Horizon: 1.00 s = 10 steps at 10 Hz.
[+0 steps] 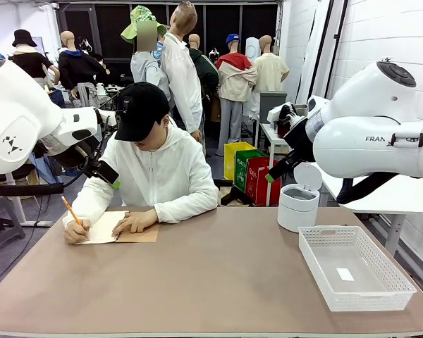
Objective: Sort the paper based on its condition.
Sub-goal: If a person hands you a paper, place it in the Organizing basket , and if it's crumpled, put it in the Trash can.
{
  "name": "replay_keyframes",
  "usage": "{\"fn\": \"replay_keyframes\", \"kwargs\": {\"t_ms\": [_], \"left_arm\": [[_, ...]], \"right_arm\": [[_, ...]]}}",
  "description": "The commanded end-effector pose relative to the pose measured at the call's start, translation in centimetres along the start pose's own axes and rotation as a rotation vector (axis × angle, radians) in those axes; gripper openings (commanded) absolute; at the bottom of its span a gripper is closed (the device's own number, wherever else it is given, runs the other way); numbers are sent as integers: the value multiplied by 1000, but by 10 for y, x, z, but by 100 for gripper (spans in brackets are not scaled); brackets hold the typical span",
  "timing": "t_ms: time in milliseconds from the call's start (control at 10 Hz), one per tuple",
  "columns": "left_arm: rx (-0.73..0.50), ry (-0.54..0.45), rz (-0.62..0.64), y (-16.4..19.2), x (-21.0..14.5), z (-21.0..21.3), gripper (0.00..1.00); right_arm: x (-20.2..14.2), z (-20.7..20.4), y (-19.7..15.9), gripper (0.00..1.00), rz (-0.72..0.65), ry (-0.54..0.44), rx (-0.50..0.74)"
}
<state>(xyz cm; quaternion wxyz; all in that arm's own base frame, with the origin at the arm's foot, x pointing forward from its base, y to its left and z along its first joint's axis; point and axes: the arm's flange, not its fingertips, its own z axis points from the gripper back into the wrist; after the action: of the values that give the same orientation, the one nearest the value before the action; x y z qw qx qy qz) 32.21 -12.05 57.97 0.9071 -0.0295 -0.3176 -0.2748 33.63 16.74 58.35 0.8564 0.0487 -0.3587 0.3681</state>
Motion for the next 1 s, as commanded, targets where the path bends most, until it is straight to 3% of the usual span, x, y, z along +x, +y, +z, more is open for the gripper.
{"fn": "replay_keyframes", "kwargs": {"t_ms": [0, 900], "left_arm": [[-1, -2, 3, 1, 0, -1, 100], [-1, -2, 3, 1, 0, -1, 100]], "right_arm": [[0, -1, 0, 100, -2, -1, 4], [0, -1, 0, 100, -2, -1, 4]]}}
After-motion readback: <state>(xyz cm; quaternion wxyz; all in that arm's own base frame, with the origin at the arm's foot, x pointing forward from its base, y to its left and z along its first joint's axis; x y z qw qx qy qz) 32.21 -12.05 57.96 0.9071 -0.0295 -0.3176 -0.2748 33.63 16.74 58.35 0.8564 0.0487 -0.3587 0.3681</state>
